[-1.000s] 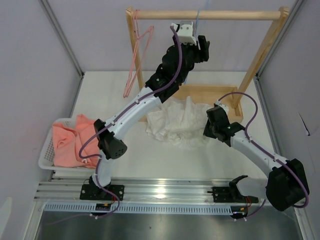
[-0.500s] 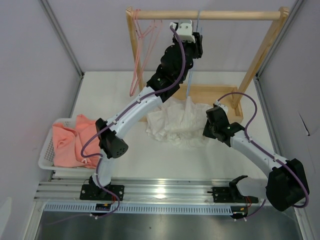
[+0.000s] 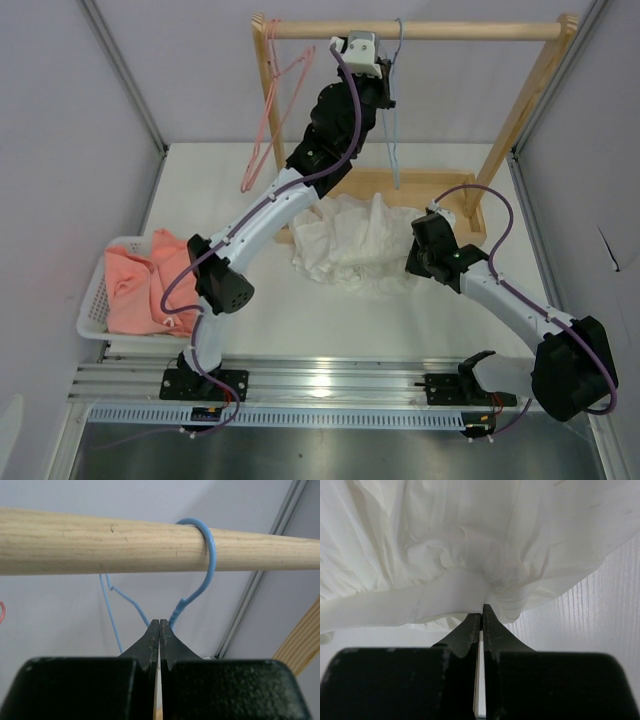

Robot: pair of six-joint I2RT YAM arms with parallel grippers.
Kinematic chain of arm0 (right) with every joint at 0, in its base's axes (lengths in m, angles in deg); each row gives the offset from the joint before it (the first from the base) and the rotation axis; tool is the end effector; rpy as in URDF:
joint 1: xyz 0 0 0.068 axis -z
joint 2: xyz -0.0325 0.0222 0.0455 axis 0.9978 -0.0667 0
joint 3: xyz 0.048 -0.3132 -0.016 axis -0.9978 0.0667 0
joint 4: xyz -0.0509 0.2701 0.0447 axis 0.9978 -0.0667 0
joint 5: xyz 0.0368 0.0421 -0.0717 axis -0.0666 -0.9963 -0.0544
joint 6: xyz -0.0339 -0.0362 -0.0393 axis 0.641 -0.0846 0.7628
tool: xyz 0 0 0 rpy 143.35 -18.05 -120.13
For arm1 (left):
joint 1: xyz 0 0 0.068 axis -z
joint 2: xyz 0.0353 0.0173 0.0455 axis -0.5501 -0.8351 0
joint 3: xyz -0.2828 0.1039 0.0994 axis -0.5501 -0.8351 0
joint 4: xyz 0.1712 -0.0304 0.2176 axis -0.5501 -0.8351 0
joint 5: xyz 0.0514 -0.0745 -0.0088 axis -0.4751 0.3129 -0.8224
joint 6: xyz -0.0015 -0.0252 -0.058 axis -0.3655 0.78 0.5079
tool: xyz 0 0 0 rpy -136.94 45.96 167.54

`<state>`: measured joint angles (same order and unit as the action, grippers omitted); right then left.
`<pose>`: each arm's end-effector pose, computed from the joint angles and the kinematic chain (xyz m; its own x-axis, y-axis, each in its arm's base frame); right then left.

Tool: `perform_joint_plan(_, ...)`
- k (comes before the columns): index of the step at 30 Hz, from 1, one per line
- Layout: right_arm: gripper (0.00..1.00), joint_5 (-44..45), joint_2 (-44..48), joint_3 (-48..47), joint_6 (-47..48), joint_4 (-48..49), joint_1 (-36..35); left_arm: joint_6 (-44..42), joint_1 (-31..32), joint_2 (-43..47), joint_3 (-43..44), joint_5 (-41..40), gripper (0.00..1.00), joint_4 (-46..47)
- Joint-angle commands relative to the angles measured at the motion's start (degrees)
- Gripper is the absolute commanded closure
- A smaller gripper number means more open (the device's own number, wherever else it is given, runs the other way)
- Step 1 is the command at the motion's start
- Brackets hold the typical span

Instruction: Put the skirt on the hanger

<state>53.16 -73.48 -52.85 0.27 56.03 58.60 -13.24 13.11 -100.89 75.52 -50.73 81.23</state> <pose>0.2330 0.1094 0.2586 -0.7594 0.2053 -0.6174 0.1059 0.9753 0.1940 0.3729 -0.3642 0.5537 0.2283 -0.3074 -0.9238 0.4139 0.8895 -0.1937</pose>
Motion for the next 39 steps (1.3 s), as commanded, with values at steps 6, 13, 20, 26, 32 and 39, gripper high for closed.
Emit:
perform_joint_plan(6, 1.00, -0.40, -0.58, -2.37, 0.41, 1.62, -0.38, 0.27, -0.69, 6.67, -1.44, 4.81, 0.67, 0.39)
perform_joint_plan(13, 1.00, -0.31, -0.67, -2.45, 0.76, 1.45, -0.47, 4.48, -0.42, 11.68, -11.98, 4.63, 0.57, 3.55)
perform_joint_plan(20, 1.00, -0.40, -1.11, -2.54, 0.76, 1.71, -0.46, 6.34, 0.01, 15.55, -17.54, 5.42, 0.38, 5.93)
perform_joint_plan(26, 1.00, -0.40, -1.02, -2.89, 0.76, 1.54, -0.46, 2.38, 3.62, 9.59, -9.12, 0.16, 0.32, 3.91)
perform_joint_plan(32, 1.00, -0.32, -1.28, -3.77, 0.93, 0.92, -0.46, -1.84, 7.30, 1.85, 0.46, -11.53, 0.29, 6.19)
perform_joint_plan(39, 1.00, -0.23, -0.06, -4.65, 1.64, -0.49, -0.29, -5.00, 8.10, -5.37, 6.02, -24.27, 0.33, 8.38)
